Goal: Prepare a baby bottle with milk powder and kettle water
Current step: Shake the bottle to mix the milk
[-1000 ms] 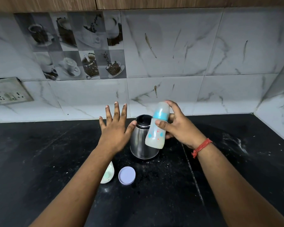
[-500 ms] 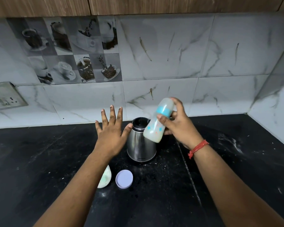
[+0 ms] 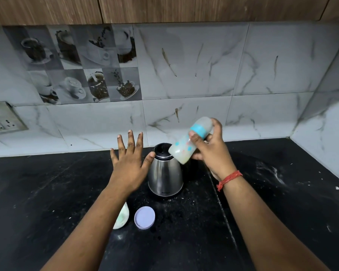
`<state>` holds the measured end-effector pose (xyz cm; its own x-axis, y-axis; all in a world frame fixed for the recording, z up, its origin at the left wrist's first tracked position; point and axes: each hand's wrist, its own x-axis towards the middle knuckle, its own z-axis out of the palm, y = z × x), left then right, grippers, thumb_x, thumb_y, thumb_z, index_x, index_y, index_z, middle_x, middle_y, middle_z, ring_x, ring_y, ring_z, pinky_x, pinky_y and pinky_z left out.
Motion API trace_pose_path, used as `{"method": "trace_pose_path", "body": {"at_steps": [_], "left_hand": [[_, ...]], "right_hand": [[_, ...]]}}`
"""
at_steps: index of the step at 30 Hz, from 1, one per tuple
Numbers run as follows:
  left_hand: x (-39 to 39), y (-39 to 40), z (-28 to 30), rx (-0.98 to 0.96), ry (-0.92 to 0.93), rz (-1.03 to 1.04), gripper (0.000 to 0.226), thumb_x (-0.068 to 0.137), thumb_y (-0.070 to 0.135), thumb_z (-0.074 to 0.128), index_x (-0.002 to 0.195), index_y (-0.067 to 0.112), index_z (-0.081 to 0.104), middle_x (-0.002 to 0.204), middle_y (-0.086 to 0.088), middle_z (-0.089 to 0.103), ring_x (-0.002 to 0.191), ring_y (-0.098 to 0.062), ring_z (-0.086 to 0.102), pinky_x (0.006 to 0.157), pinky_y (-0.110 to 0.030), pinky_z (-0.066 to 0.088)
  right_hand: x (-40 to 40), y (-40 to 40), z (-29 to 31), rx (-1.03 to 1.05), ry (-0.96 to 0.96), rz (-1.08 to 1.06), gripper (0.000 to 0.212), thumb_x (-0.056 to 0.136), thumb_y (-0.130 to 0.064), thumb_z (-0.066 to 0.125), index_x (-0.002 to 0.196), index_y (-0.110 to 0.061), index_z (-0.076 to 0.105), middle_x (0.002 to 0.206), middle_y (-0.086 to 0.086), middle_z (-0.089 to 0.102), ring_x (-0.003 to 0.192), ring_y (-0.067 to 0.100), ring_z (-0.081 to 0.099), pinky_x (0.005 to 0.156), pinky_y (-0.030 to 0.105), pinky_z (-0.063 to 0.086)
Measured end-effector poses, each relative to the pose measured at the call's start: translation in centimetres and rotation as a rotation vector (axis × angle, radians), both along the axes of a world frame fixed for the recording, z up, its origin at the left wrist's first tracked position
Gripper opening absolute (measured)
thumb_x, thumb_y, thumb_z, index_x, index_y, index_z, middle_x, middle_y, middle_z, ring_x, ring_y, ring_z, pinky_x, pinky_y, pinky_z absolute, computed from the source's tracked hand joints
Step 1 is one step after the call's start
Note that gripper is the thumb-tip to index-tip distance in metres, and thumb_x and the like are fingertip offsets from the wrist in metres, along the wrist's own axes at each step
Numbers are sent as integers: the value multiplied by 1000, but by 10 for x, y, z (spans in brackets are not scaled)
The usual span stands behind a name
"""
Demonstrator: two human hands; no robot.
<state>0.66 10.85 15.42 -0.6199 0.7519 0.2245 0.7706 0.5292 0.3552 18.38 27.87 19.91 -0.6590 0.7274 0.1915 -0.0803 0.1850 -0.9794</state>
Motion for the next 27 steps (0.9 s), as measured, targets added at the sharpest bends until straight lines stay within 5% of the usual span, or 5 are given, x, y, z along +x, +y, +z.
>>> {"method": "trace_pose_path", "body": {"at_steps": [4, 7, 18, 21, 27], "left_hand": [[1, -1, 0, -8, 15, -7, 96, 78, 87, -14, 160, 38, -16, 166, 5, -31, 150, -26, -36, 123, -61, -11], [0, 0, 1, -4, 3, 0, 97, 76, 88, -15, 160, 38, -16, 166, 5, -31, 150, -26, -36, 123, -61, -12], [4, 1, 5, -12, 11, -7, 86, 84, 81, -4, 159, 39, -17, 166, 4, -31, 151, -26, -35, 123, -61, -11], [5, 3, 6, -11, -6, -6, 85, 86, 79, -1, 159, 38, -17, 166, 4, -31, 151, -26, -35, 124, -60, -12], [4, 2, 6, -7, -6, -8, 84, 87, 78, 0, 160, 38, -16, 166, 4, -31, 150, -26, -36, 124, -61, -12]], "right_hand": [[-3, -4, 1, 59, -154, 159, 64, 89, -33, 75, 135, -47, 32, 114, 7, 69, 98, 23, 74, 69, 45, 64], [-3, -2, -3, -5, 5, -22, 59, 90, -33, 74, 131, -47, 34, 119, 10, 65, 99, 24, 74, 70, 49, 64], [-1, -2, -2, -4, -126, 121, 67, 90, -30, 74, 141, -40, 31, 115, 9, 68, 99, 22, 74, 70, 46, 64], [-1, 1, -7, -53, 35, -50, 61, 90, -31, 74, 134, -44, 33, 120, 10, 64, 101, 25, 73, 71, 50, 64], [-1, 4, -5, -48, 6, -29, 61, 90, -30, 74, 134, -41, 33, 118, 7, 65, 100, 23, 74, 71, 51, 63]]}}
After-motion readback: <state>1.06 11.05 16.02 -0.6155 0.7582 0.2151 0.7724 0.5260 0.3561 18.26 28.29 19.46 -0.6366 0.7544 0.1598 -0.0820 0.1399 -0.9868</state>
